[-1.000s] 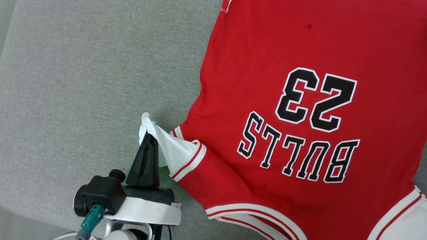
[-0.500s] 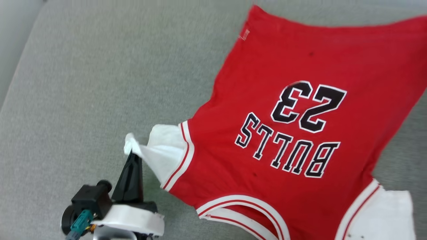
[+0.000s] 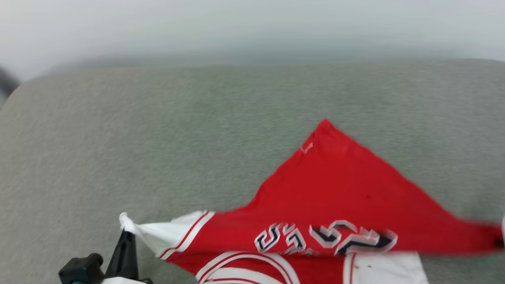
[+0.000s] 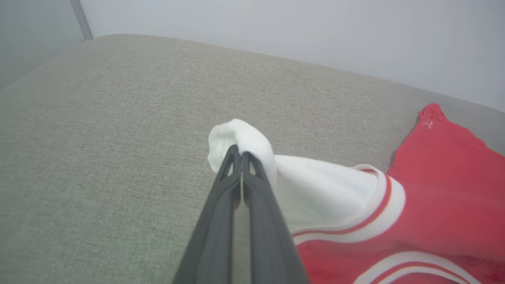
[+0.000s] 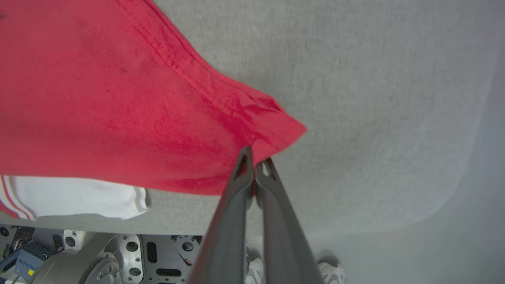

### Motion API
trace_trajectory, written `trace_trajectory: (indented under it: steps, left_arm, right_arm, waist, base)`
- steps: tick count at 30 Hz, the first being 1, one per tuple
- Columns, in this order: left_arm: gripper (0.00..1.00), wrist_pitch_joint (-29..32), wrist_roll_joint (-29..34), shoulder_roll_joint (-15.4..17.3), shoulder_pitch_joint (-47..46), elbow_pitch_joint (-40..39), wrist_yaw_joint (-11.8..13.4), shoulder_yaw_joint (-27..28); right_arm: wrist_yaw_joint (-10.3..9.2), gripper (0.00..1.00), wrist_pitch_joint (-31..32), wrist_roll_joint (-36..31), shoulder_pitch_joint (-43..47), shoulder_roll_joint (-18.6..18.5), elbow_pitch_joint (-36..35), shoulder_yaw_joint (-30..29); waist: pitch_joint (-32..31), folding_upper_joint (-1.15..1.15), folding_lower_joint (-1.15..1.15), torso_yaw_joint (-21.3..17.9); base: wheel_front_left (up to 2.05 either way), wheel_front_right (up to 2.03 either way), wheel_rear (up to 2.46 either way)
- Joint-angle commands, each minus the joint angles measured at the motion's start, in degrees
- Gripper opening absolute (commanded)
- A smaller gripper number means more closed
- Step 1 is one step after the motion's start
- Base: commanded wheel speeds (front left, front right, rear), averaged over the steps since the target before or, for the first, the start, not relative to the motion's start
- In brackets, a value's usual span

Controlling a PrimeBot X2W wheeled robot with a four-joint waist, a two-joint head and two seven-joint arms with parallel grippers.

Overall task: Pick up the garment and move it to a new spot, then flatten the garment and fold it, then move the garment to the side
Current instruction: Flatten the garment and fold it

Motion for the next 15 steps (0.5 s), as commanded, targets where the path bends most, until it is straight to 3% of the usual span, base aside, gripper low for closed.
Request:
trace_trajectory:
  steps: [1, 7, 8, 9, 10, 15]
  left_arm:
    - [0.0, -0.2, -0.53, 0.5, 0.9, 0.24, 0.25, 0.81]
    - [0.0, -0.4, -1.95, 0.83, 2.24, 1.5, 0.4, 2.23]
    - [0.0, -0.41, -2.19, 0.87, 2.4, 1.66, 0.38, 2.33]
    - [0.0, -0.35, -2.35, 0.9, 2.46, 1.86, 0.38, 2.43]
    - [0.0, -0.43, -2.32, 0.93, 2.47, 1.93, 0.36, 2.57]
    - [0.0, -0.06, -2.71, 1.11, 2.75, 1.82, 0.47, 2.65]
  right_arm:
    - [-0.06, 0.0, 0.42, 0.6, 4.96, 1.49, -1.2, -1.41]
    - [-0.06, 0.0, -1.13, 1.67, 20.4, 9.03, -3.51, -5.74]
    - [-0.06, 0.04, -1.68, 1.93, 21.85, 10.44, -3.75, -6.17]
    - [-0.06, 0.48, -2.56, 2.15, 22.83, 11.63, -4.18, -6.49]
    - [-0.06, 1.0, -3.95, 2.39, 23.46, 12.64, -4.82, -6.99]
    - [-0.05, 1.0, -11.86, 2.16, 22.95, 15.73, -7.33, -10.06]
  waist:
    - [-2.73, 0.0, 0.02, -4.11]
    - [-2.14, 0.0, 0.02, -6.78]
    - [-2.14, 0.0, 0.02, -7.09]
    - [-2.12, 0.0, 0.02, -7.39]
    - [-2.09, 0.0, 0.02, -7.65]
    - [-1.95, 0.0, 0.02, -8.52]
  base:
    - [0.0, 0.0, 0.0]
    - [0.0, 0.0, 0.0]
    - [0.0, 0.0, 0.0]
    - [0.0, 0.0, 0.0]
    - [0.0, 0.0, 0.0]
    - [0.0, 0.0, 0.0]
